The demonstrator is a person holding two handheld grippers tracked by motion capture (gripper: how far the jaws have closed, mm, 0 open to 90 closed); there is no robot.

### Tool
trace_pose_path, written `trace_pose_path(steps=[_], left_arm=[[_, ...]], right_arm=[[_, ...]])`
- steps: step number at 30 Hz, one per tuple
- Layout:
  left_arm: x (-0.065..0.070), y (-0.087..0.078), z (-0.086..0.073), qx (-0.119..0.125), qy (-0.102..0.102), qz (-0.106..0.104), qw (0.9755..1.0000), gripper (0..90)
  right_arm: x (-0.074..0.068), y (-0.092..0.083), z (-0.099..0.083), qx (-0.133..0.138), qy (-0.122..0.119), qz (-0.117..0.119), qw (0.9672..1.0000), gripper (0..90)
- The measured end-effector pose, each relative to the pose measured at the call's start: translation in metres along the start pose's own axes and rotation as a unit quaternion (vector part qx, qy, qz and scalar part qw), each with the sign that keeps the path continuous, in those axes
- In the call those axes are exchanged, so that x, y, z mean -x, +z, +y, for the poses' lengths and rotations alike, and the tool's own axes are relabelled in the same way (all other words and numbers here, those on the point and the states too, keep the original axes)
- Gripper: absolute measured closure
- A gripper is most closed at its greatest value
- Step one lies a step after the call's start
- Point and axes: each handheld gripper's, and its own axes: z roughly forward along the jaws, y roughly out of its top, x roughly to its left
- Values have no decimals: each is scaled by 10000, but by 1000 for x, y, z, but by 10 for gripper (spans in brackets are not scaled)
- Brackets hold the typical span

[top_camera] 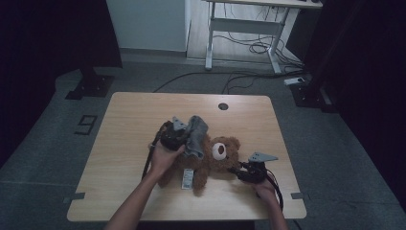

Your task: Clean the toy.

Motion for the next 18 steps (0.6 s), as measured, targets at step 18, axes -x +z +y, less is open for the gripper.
trace_pose_path(steps=[18], left_arm=[[-35,-32,-46,31,-135,164,9998,807]], right_arm=[[0,0,0,-18,50,14,10000,598]])
